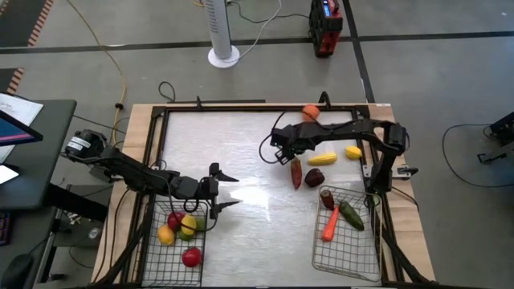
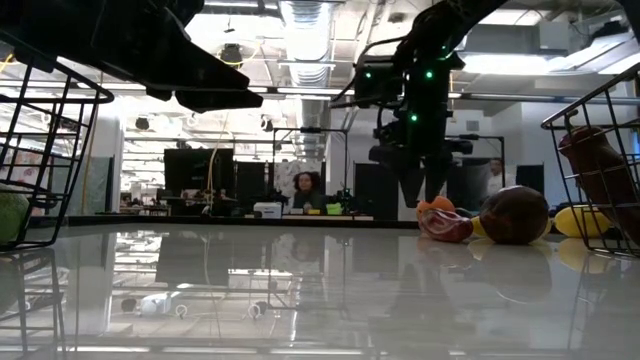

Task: Sort produce into baskets
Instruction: Put the red chili pepper into the gold wire basket

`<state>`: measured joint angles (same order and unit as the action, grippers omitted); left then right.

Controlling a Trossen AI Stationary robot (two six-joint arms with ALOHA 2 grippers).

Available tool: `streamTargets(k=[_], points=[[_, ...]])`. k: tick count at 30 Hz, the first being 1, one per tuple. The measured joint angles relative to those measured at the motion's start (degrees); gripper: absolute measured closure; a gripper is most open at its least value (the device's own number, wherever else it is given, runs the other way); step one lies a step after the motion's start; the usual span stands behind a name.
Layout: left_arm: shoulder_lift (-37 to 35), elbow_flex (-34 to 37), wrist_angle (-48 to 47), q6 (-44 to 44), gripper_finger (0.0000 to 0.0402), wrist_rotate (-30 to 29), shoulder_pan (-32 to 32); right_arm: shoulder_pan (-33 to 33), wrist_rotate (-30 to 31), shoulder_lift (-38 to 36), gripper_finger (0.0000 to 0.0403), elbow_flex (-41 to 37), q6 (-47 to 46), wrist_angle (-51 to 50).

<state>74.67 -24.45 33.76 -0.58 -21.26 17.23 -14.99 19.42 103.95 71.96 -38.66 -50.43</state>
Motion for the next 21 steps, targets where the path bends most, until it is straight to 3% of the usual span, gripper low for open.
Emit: streamTargets(k=[9,21], points=[[0.0,0.0,-0.15,0.79,0.006,0.0,0.0,2.93,1.64,0.81,0.0171,0.0,-3.55,-0.03],[0.01,0.02,-0.44,0.73,0.006,-0.02,0.0,4.12,3.28,3.18,0.0235,-0.04,-3.54,-0.13]])
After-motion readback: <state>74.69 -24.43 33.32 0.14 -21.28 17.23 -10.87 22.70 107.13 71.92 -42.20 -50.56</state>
